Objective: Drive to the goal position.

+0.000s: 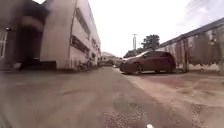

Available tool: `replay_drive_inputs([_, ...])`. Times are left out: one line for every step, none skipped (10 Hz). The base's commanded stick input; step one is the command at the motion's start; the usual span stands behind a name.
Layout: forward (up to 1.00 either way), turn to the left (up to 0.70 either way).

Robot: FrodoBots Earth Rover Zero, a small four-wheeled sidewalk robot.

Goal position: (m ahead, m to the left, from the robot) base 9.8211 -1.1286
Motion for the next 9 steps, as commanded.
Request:
replay_drive_inputs([0.70,0.00])
replay_drive_inputs([0.70,0.00])
replay_drive_inputs([0.70,0.00])
replay_drive_inputs([0.70,0.00])
replay_drive_inputs([0.70,0.00])
replay_drive_inputs([0.70,0.00])
replay_drive_inputs([0.70,0.00])
replay_drive_inputs([0.70,0.00])
replay_drive_inputs([0.70,0.00])
